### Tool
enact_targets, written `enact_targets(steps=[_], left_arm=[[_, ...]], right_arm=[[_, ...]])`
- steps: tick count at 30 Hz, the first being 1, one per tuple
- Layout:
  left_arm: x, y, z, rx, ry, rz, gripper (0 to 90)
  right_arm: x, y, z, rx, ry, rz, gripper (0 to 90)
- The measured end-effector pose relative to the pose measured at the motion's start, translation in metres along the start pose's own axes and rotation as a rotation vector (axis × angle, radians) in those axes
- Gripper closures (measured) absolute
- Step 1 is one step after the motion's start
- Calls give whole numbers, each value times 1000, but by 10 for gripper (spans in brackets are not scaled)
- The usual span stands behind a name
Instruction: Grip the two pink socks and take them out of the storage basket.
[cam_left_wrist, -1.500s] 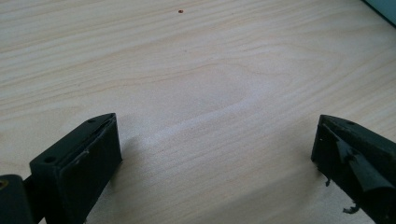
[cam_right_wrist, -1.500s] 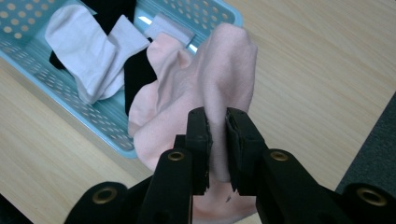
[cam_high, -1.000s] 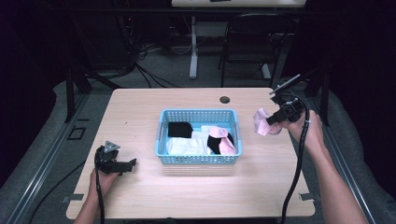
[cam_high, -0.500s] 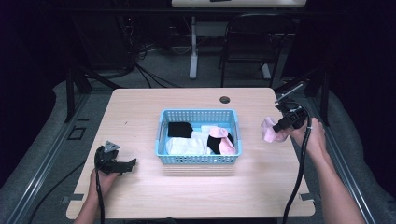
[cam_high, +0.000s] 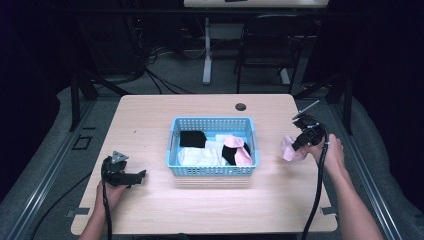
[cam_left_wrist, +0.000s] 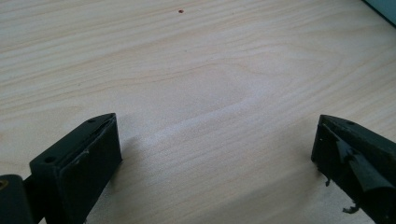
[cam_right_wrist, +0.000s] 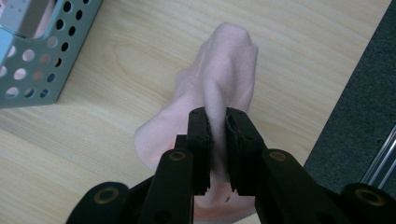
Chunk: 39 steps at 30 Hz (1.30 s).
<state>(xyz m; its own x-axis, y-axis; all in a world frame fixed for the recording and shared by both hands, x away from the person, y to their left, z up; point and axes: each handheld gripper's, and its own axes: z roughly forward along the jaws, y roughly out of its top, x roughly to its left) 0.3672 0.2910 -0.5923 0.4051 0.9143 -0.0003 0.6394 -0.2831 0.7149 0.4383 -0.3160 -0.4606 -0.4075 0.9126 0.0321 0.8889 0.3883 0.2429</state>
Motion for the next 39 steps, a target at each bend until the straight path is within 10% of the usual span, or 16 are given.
enact_targets(steps=[12, 21, 29, 39], left_arm=[[0, 0, 0, 1, 1, 3, 13], [0, 0, 0, 0, 0, -1, 13], [0, 0, 0, 0, 0, 0, 12], [0, 0, 0, 1, 1, 3, 12]], right_arm=[[-3, -4, 18, 29, 14, 38, 760], [1, -2, 1, -33, 11, 44, 285], [29, 11, -37, -164, 66, -21, 39], [83, 33, -46, -209, 128, -159, 0]])
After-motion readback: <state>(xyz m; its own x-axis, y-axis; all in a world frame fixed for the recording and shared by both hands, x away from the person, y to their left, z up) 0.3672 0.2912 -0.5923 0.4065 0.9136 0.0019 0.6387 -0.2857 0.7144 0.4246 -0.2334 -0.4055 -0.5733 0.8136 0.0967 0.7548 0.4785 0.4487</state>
